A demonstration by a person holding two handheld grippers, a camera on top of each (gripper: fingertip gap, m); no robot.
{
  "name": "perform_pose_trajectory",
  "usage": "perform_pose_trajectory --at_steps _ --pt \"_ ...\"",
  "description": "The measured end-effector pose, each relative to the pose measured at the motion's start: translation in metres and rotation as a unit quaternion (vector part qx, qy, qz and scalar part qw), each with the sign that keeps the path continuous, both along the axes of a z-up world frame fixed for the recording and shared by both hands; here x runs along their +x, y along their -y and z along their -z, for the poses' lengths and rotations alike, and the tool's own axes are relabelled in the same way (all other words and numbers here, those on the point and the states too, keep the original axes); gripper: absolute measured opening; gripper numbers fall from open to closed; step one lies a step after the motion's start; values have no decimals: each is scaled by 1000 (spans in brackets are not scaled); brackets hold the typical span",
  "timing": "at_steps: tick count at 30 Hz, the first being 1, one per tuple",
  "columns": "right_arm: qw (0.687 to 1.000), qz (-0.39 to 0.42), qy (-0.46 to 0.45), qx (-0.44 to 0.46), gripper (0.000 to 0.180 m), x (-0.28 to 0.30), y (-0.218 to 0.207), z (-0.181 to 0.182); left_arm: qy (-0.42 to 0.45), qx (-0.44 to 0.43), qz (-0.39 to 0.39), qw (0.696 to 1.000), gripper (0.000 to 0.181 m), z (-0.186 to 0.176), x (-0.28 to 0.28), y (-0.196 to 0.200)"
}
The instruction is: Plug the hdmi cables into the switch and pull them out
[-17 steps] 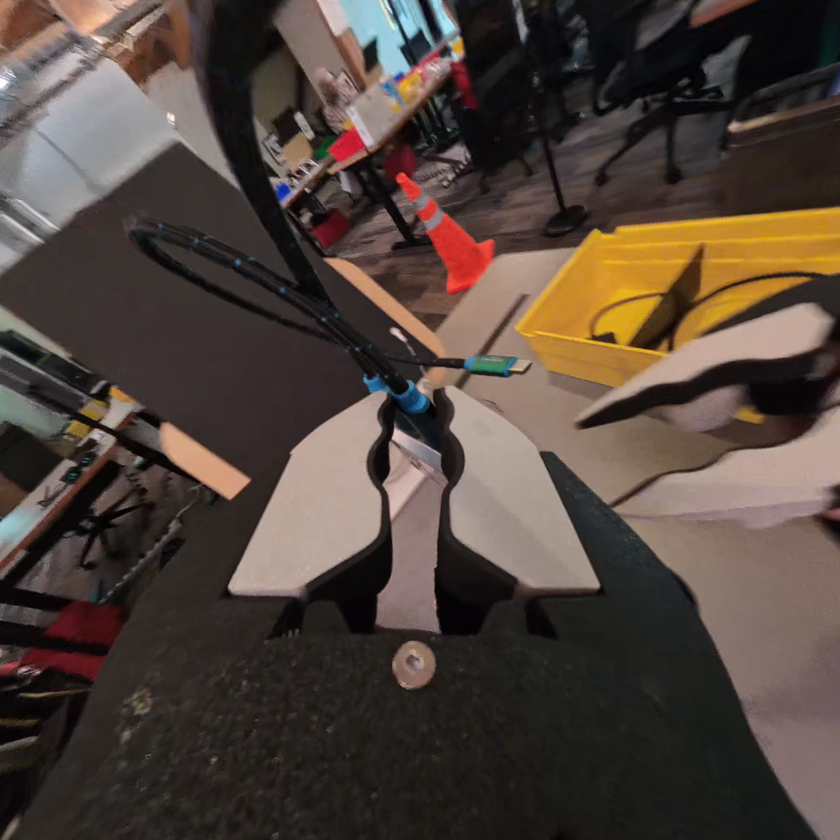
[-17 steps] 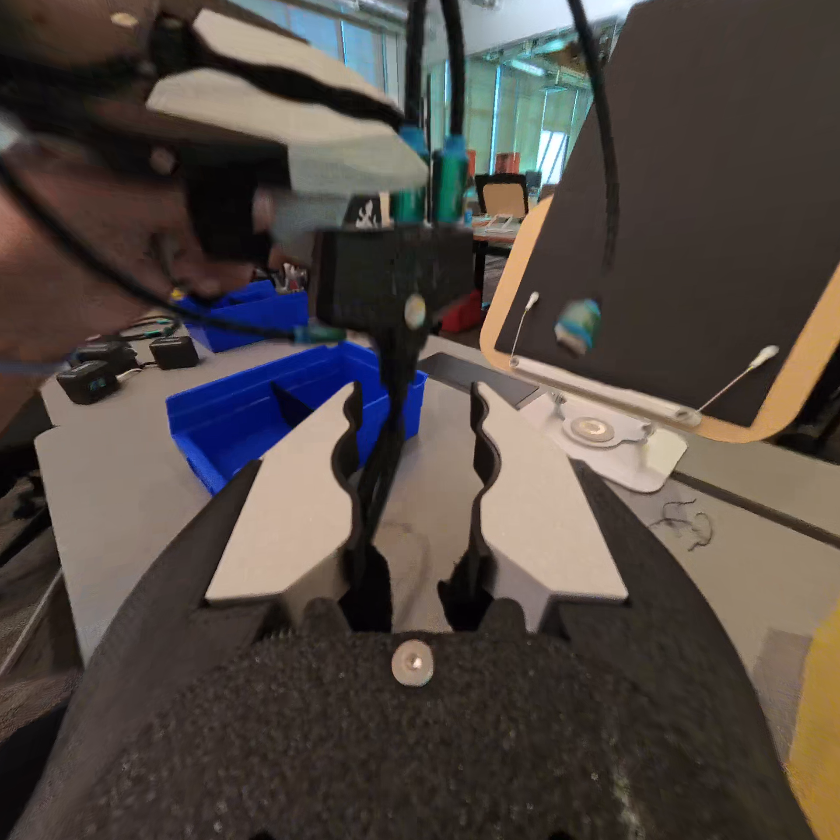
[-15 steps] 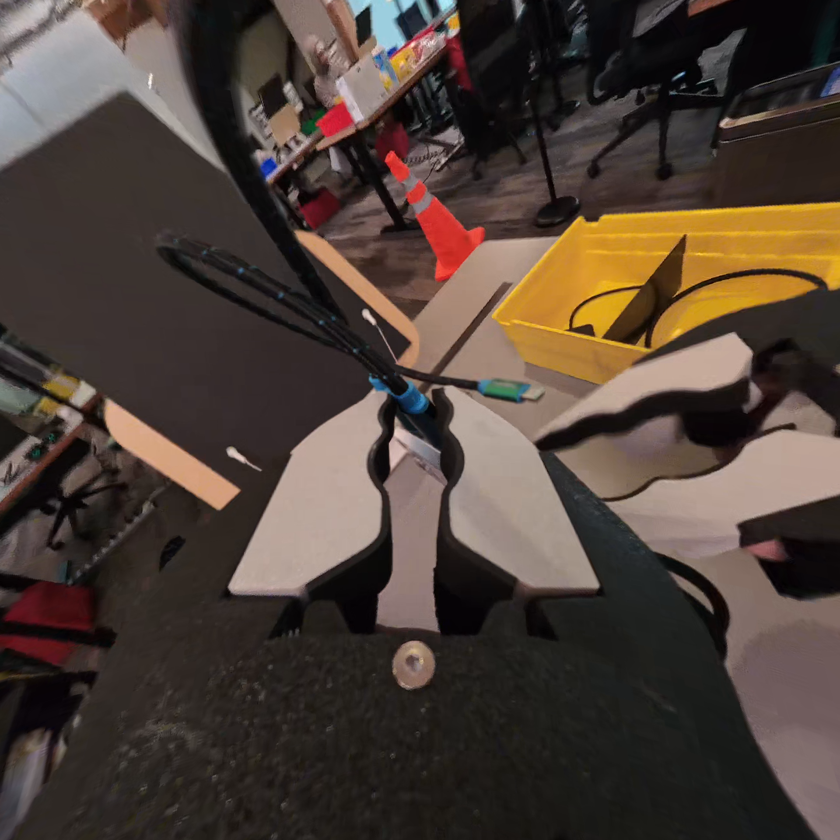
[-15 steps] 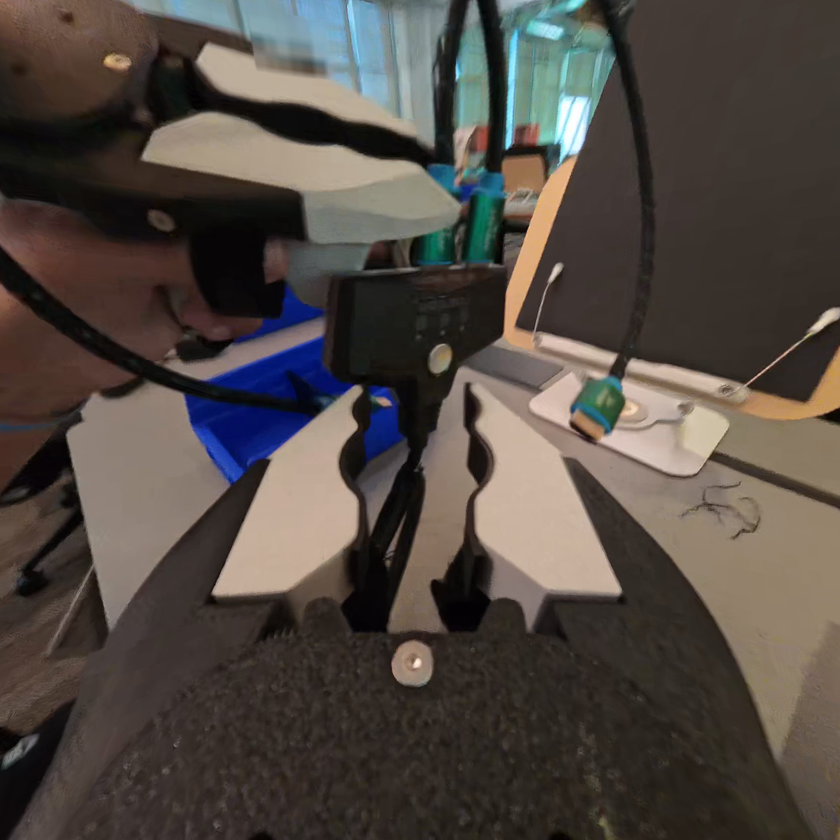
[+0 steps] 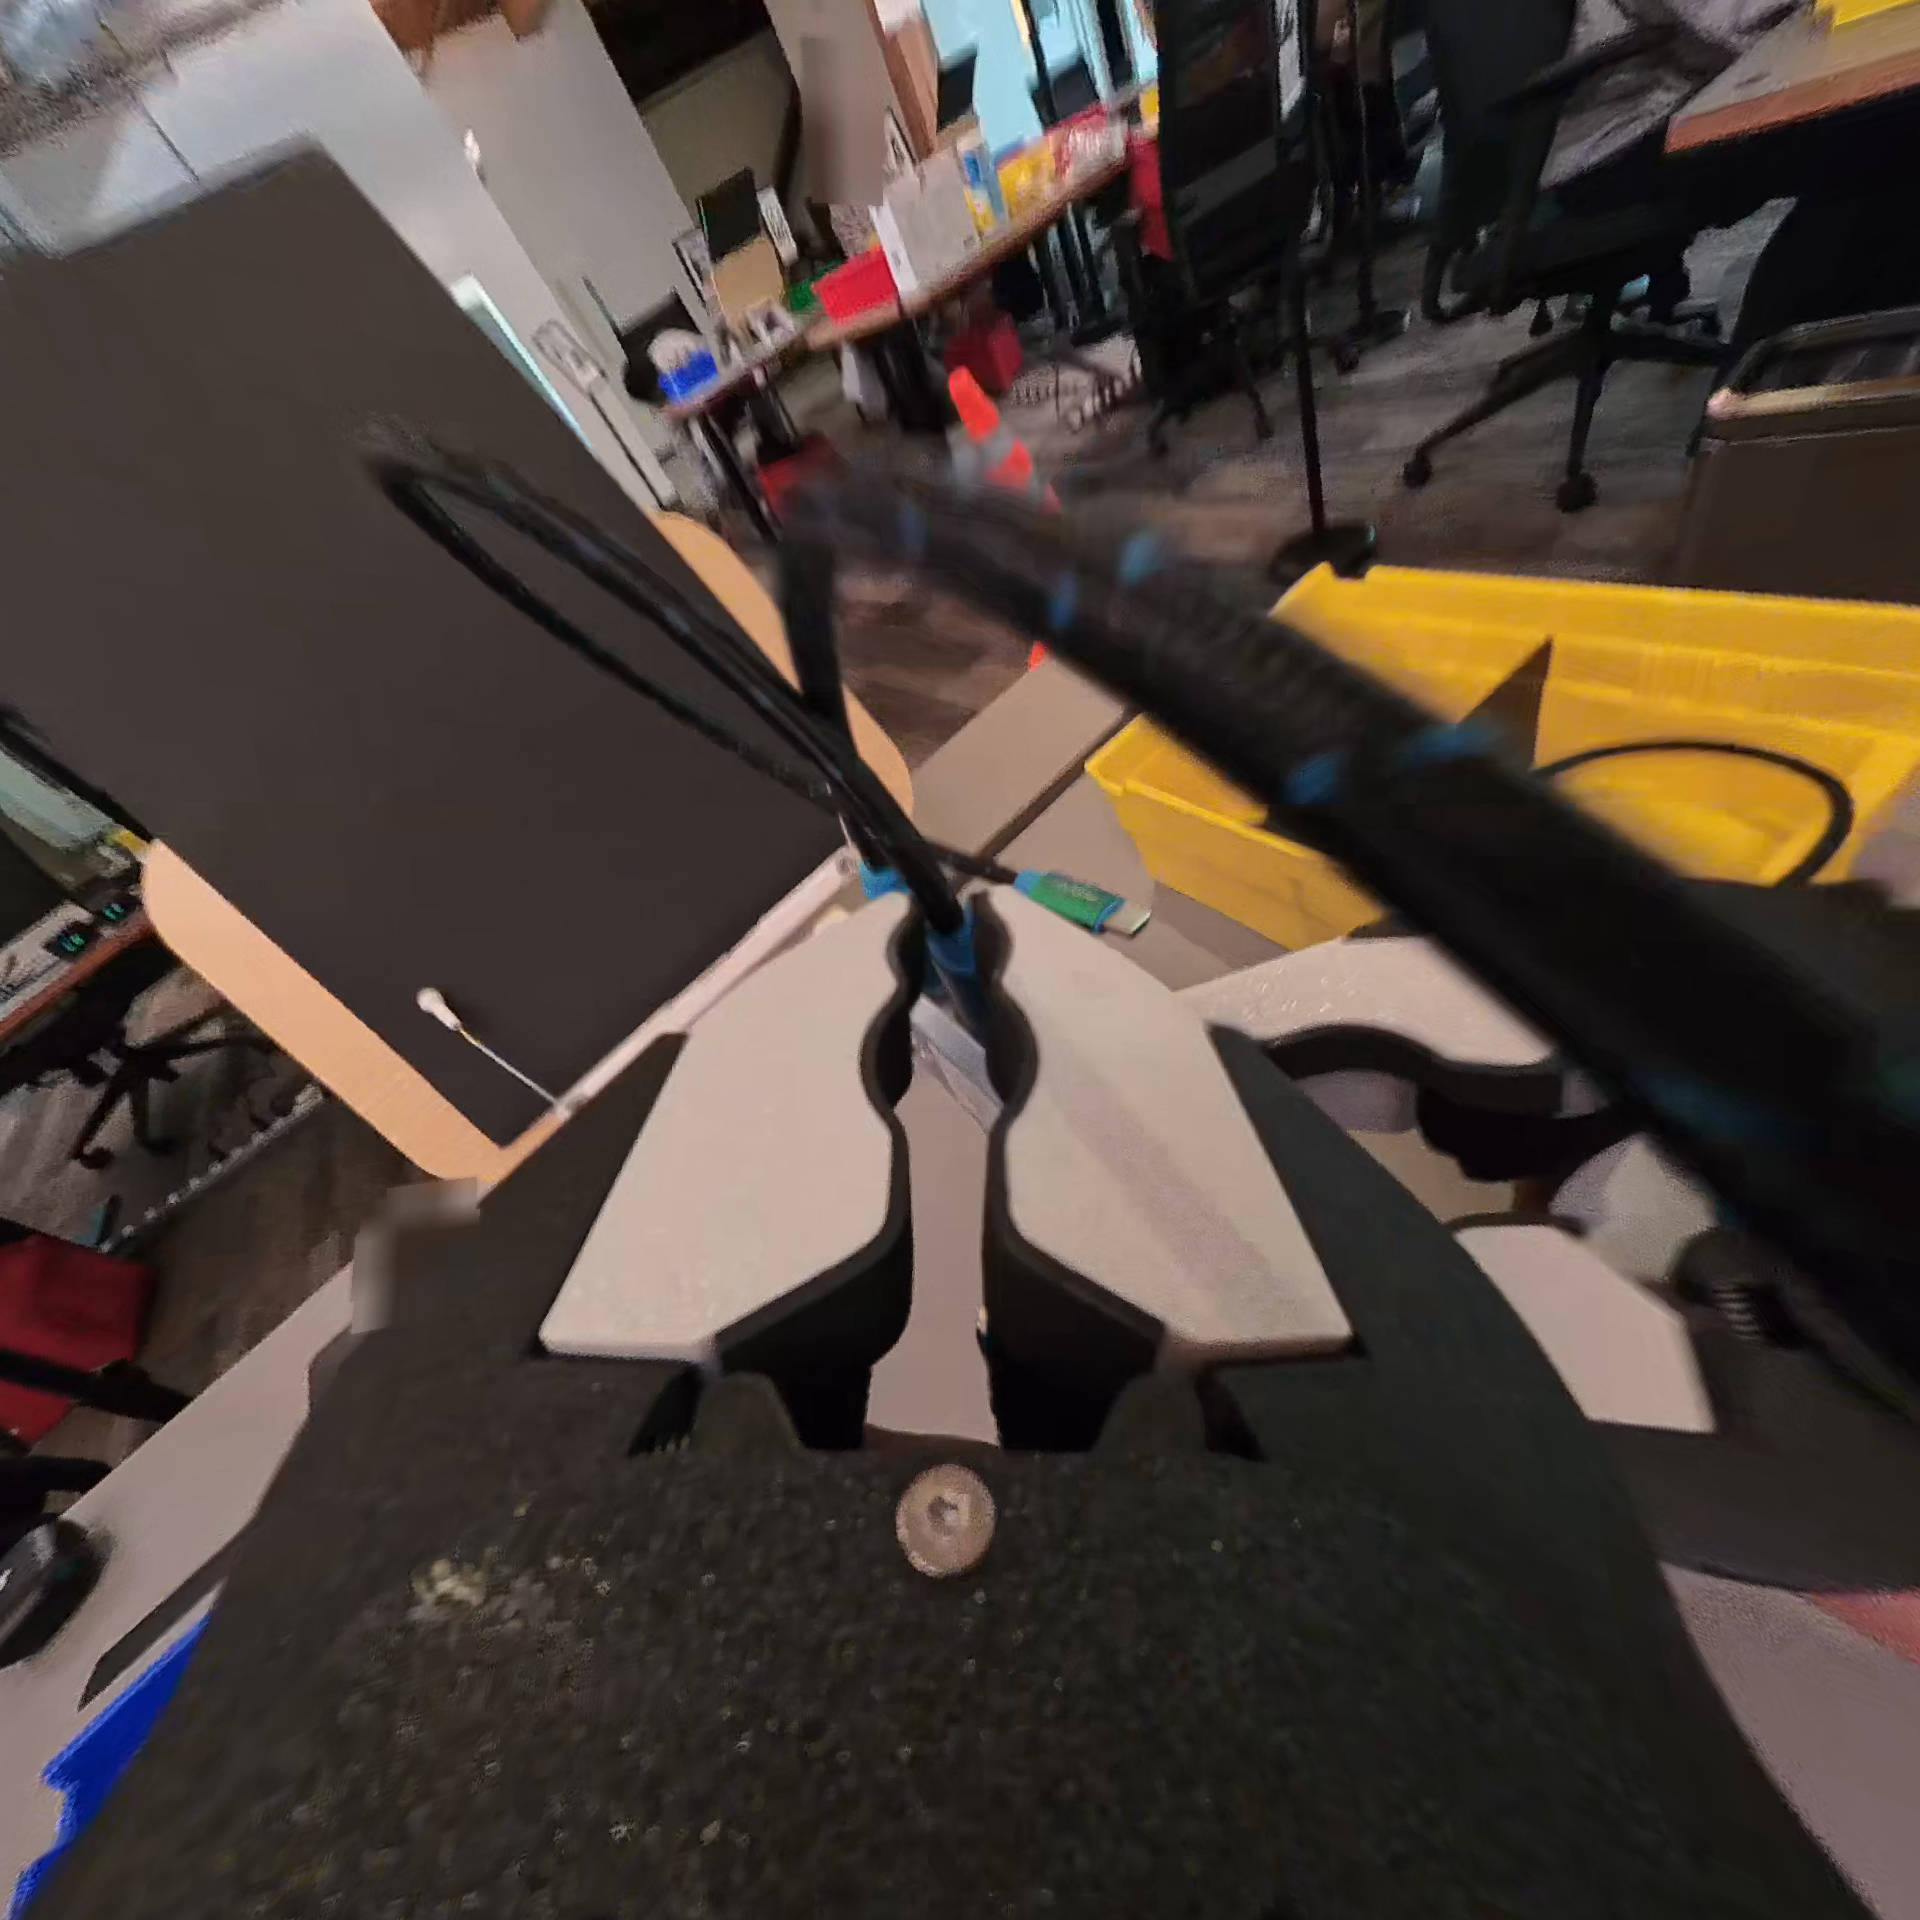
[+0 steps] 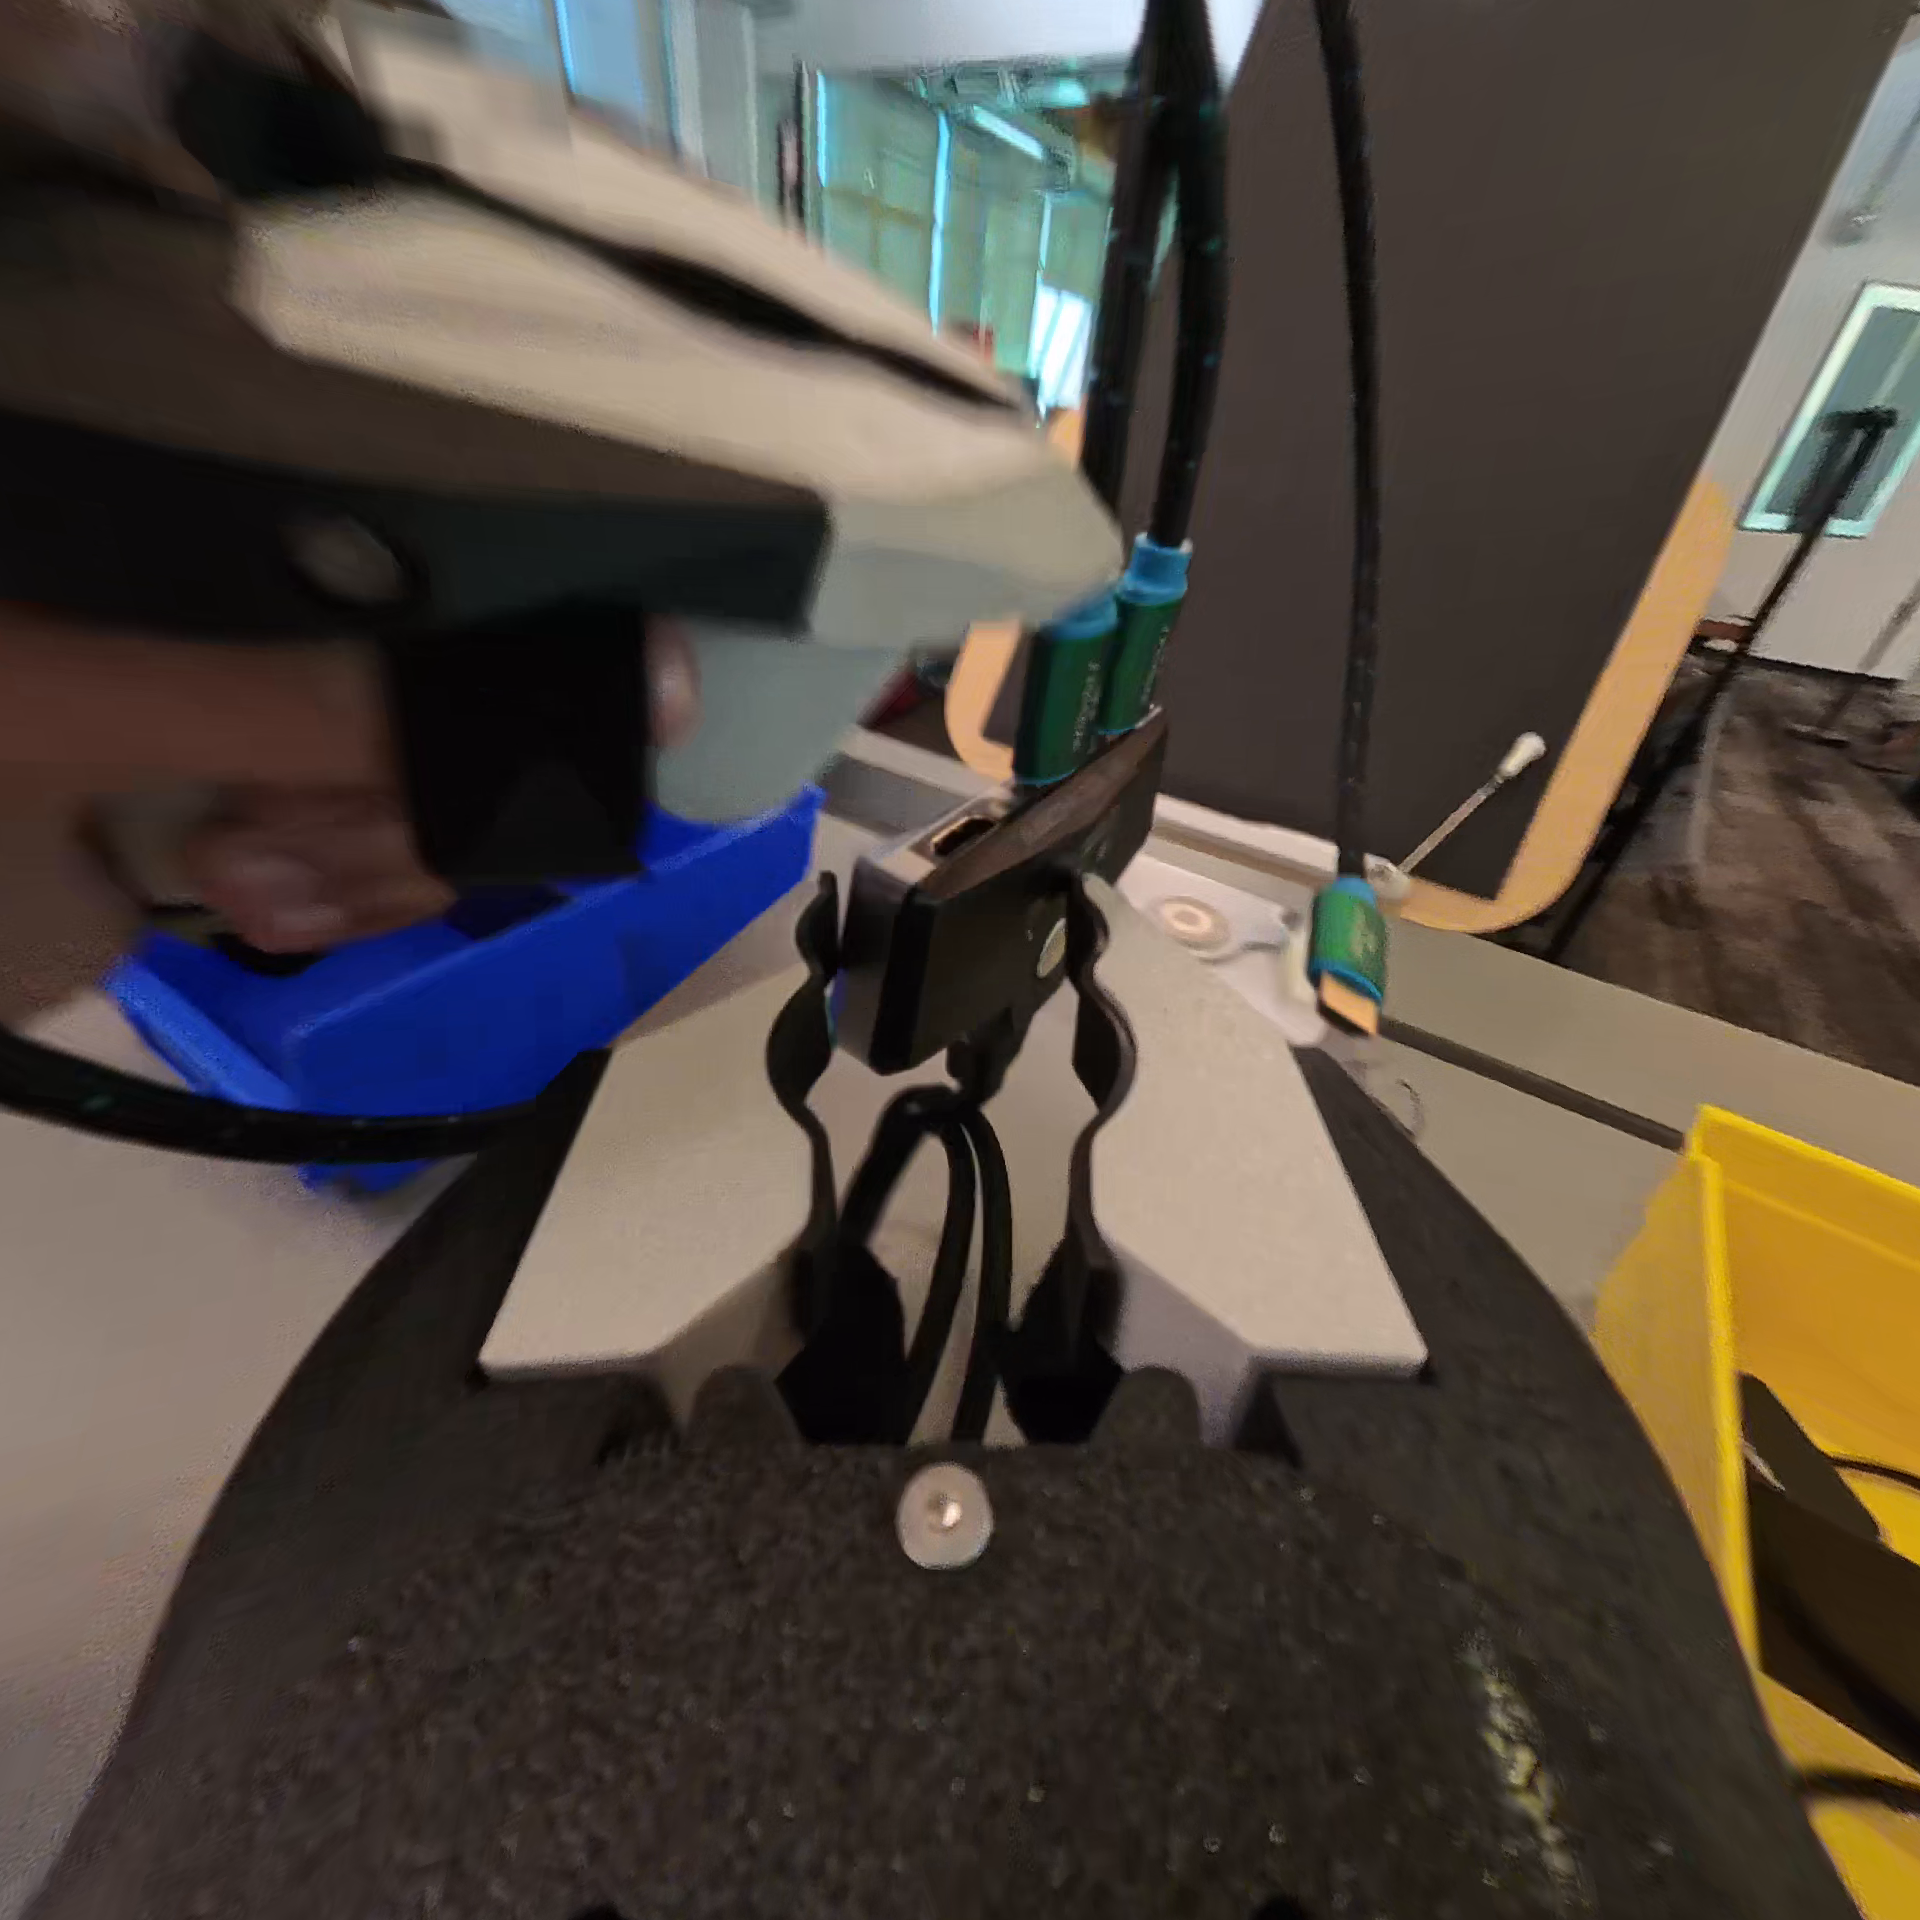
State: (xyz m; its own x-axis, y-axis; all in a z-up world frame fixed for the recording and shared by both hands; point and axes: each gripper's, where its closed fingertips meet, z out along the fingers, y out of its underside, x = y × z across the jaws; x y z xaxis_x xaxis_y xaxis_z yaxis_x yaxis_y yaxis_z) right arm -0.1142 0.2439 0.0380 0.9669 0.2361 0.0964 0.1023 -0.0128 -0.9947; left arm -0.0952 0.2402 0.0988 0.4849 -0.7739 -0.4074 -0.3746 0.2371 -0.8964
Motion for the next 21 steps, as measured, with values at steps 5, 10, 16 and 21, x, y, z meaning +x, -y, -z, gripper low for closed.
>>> perform_pose_trajectory --at_steps 5,10,16,21 --pt "998 29 -14 -58 20 40 -11 49 26 3 26 999 16 -8 -9 12" --pt "994 -53 -61 -79 18 62 -7 66 -14 -127 94 987 34 58 -30 4" --pt "973 -194 -119 -47 18 48 14 31 54 -292 197 935 59 95 -43 -2" --pt "935 -321 -147 -30 18 17 41 17 126 -296 292 901 59 79 -40 18"
